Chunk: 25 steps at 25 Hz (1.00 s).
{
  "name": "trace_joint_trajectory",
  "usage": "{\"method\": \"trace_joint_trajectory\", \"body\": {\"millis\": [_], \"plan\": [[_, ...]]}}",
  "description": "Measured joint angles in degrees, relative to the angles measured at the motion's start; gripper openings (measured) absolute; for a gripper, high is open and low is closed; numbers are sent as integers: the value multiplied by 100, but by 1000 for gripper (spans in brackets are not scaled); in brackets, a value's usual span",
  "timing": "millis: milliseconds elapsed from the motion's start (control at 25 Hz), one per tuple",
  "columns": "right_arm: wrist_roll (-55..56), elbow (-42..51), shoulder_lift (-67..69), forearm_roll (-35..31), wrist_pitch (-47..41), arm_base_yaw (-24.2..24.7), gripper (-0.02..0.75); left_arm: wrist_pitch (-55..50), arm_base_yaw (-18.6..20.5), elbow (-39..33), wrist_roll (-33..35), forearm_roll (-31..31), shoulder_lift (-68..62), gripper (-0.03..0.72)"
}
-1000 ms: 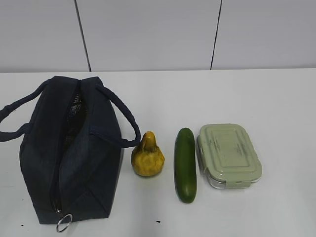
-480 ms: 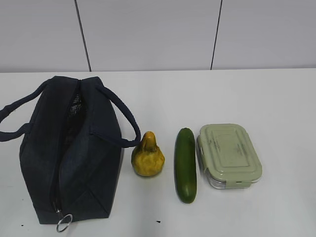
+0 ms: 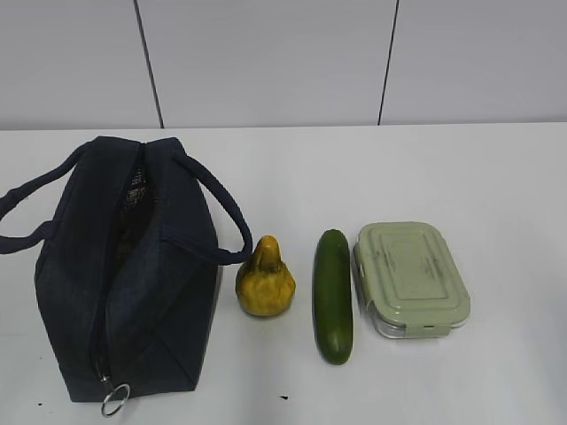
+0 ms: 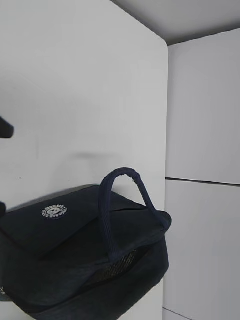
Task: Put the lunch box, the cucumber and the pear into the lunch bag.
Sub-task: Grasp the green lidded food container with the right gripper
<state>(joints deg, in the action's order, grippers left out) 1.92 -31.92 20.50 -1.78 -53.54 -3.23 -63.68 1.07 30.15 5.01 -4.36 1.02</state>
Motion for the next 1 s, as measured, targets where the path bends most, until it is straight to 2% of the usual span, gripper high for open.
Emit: {"method": "trace_joint_trajectory", "body": {"millis": [240,640,1000], "plan": [[14,-350,1096,-349,459,0,358,0,0,0,0,0,0,246],[-579,-1481,3556,-431,480,0,358,0,0,0,0,0,0,246],[-2338,-2873,5600,-1959,-427,0,358,5,0,0,0,0,0,246]]}}
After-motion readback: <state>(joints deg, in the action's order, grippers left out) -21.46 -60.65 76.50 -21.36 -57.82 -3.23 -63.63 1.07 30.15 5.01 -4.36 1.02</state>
